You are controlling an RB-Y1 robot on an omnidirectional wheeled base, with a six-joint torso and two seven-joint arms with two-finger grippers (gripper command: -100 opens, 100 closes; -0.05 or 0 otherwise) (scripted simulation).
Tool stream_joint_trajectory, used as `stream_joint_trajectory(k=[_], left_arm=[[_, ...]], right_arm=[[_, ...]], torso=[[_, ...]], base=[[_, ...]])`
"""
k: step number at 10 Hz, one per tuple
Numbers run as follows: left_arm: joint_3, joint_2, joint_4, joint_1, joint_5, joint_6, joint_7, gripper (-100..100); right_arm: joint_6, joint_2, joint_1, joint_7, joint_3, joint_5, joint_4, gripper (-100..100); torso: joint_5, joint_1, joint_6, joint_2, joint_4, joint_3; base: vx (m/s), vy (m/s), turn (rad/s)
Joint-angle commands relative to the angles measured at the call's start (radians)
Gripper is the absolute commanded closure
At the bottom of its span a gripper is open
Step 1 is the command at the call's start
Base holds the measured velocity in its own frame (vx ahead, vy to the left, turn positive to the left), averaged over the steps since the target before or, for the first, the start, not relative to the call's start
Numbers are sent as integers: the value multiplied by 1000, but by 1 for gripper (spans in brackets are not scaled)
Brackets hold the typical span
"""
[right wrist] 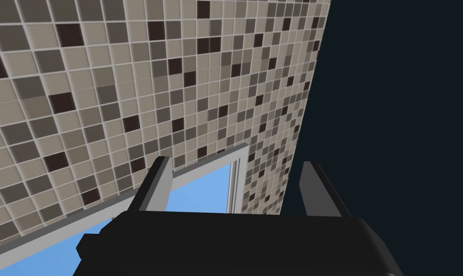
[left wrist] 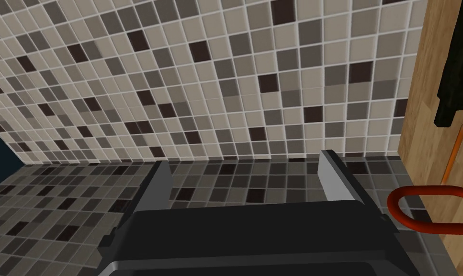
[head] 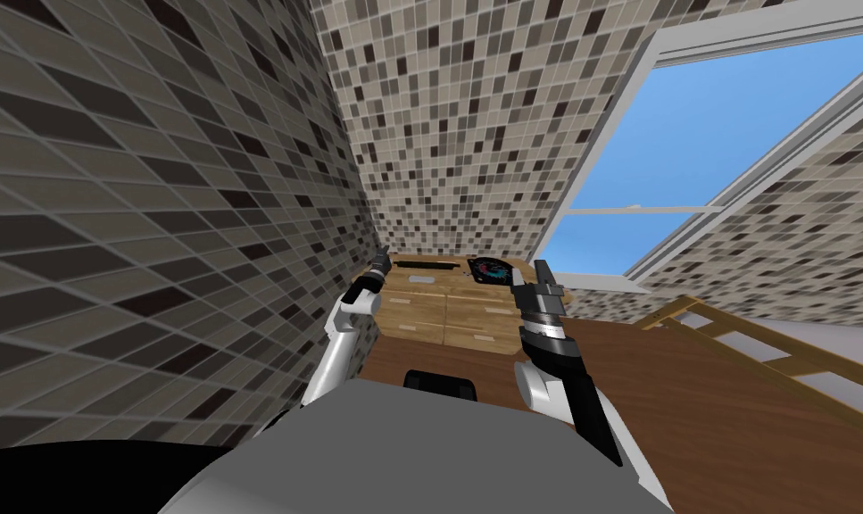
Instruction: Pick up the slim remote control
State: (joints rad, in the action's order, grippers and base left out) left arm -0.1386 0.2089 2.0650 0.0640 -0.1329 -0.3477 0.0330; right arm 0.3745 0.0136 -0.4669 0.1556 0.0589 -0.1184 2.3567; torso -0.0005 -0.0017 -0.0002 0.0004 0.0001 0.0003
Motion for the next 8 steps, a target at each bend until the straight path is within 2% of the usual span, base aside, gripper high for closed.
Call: stream_joint_trajectory(k=[1,3,4,6,7,8], left_arm=[[-7,4,-31,49,-3,-50,8,-100],[-7,4,-31,49,-3,-102,8,-100],[-14,11,-65,94,-7,-134,15,-100],[-14,11,-65,94,-7,-184,15,-100],[-19,17,-100,137,-12,-216,22,-100],[-19,17,-100,137,-12,-245,22,-100]], right_arm=[[0,0,0,0,0,0,0,0],[0,0,0,0,0,0,0,0],[0,0,0,0,0,0,0,0],[0,0,0,0,0,0,0,0],[0,0,0,0,0,0,0,0],[0,0,0,0,0,0,0,0]], torso=[[0,0,0,0,0,0],[0,-1,0,0,0,0],[0,0,0,0,0,0],[0,-1,0,-1,0,0],[0,0,0,-1,0,0],[0,0,0,-1,0,0]], base=[[-15,-40,13],[-7,-34,3],[2,-39,7],[-5,-31,4],[-6,-37,3],[-1,-40,2]])
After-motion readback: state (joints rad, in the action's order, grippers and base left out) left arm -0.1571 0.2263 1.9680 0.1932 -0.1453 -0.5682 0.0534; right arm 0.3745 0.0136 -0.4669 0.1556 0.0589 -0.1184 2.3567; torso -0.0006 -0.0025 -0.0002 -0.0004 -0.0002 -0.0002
